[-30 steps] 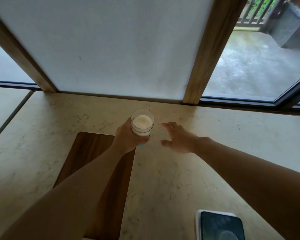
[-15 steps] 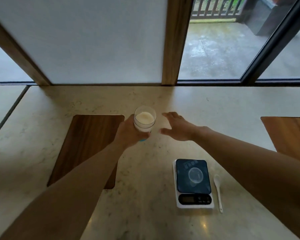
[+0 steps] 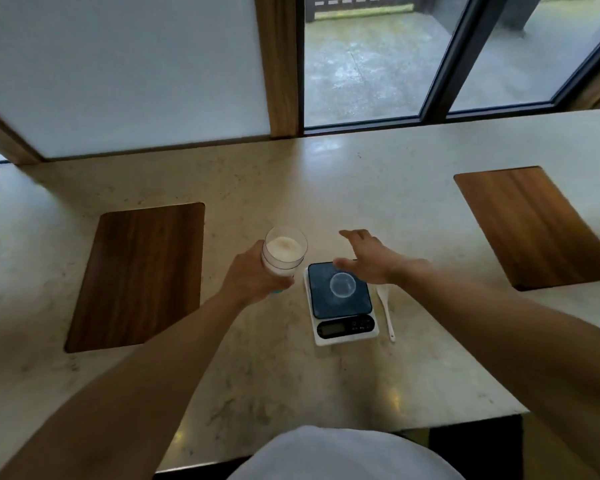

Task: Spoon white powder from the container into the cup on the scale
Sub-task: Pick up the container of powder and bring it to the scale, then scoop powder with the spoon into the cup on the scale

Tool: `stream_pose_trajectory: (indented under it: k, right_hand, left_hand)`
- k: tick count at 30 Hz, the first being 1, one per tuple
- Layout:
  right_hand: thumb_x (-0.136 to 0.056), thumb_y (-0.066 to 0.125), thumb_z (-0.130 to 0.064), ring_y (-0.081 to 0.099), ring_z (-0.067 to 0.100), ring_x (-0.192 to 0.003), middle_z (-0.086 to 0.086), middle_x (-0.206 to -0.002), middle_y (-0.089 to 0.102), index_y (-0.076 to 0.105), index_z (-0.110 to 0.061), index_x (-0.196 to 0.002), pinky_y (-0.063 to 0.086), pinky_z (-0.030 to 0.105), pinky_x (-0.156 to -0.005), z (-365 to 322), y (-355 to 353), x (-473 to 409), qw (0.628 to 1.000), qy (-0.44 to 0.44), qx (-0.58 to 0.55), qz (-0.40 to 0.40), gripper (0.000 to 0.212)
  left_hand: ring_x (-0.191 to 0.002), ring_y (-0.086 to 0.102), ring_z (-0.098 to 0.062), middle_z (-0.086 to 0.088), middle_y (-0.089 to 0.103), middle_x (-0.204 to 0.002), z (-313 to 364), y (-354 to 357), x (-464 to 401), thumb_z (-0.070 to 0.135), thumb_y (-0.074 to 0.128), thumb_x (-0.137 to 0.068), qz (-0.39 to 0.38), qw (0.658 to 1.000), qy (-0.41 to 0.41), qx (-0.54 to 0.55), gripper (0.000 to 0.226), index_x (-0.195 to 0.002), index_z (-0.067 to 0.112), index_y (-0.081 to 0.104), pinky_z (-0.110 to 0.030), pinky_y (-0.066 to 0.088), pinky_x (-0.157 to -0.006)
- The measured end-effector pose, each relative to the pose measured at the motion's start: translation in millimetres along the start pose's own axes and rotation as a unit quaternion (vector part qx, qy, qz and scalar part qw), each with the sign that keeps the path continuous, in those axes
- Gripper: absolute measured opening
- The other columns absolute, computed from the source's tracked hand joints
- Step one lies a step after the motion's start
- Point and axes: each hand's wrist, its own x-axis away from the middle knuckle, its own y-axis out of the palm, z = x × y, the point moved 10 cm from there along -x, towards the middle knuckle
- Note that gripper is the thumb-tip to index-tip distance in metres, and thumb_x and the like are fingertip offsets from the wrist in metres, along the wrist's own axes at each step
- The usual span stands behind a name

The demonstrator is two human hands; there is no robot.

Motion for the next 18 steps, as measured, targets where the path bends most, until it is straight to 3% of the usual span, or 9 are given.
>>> stream_pose_trajectory:
  k: [9,18]
  right_hand:
    - [-0.089,0.06,-0.049,0.037,0.035,-0.136,0.018,-0.154,0.03,0.028,-0.015,-0.15,0.035,0.046,-0.11,77,29,55,0.995,0.089,-0.015,0.04,0.077]
    - [-0.091,0.062,-0.033,0.052,0.032,-0.115,0.017,-0.132,0.05,0.046,-0.007,-0.132,0.046,0.041,-0.098,115,59,89,0.987,0.152,-0.027,0.045,0.052]
  left_hand:
    - [-0.107,0.064,-0.019,0.004,0.068,-0.121,-4,29,21,0.039,0.09,-0.057,-0.018,1.0,-0.015,-0.004,0.086,-0.134,0.028,0.054,-0.035,0.053,-0.09]
    - [-0.108,0.063,-0.02,0.002,0.068,-0.121,-5,40,33,0.036,0.091,-0.058,-0.021,1.0,-0.017,-0.01,0.082,-0.132,0.025,0.056,-0.037,0.053,-0.091]
